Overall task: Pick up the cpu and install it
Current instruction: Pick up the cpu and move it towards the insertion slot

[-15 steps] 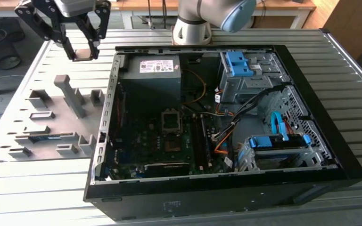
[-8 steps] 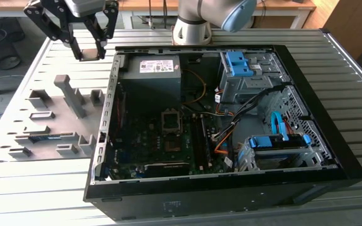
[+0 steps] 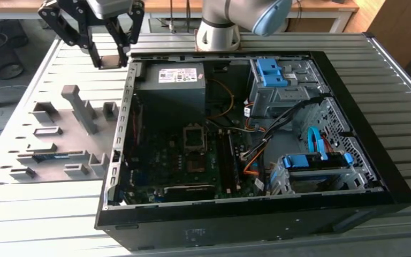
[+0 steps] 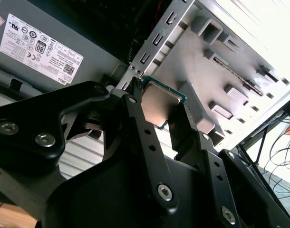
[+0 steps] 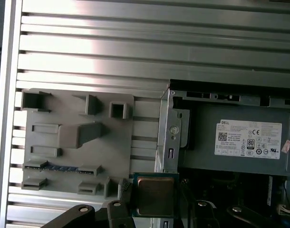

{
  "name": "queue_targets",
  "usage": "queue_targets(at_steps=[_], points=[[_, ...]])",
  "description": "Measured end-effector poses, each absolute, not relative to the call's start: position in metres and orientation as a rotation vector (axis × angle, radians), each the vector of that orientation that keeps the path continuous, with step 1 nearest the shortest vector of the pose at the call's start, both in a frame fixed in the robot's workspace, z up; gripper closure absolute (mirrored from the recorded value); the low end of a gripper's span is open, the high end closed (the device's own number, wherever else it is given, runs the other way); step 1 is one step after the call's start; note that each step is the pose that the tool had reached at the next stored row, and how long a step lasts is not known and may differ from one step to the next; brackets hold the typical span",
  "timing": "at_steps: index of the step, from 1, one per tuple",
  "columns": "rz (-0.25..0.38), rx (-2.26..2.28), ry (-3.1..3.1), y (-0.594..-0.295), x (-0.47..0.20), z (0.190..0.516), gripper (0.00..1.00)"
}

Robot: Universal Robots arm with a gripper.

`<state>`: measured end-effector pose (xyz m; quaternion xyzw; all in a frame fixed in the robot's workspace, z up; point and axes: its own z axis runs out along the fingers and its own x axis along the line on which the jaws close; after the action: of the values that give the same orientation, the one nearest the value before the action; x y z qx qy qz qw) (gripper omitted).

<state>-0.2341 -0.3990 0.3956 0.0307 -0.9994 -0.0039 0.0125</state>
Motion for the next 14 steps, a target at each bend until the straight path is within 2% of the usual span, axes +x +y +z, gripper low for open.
queue_targets(at_steps=[14], points=[[-0.012, 0.096, -3.115, -0.399, -0.214, 0.396, 0.53]])
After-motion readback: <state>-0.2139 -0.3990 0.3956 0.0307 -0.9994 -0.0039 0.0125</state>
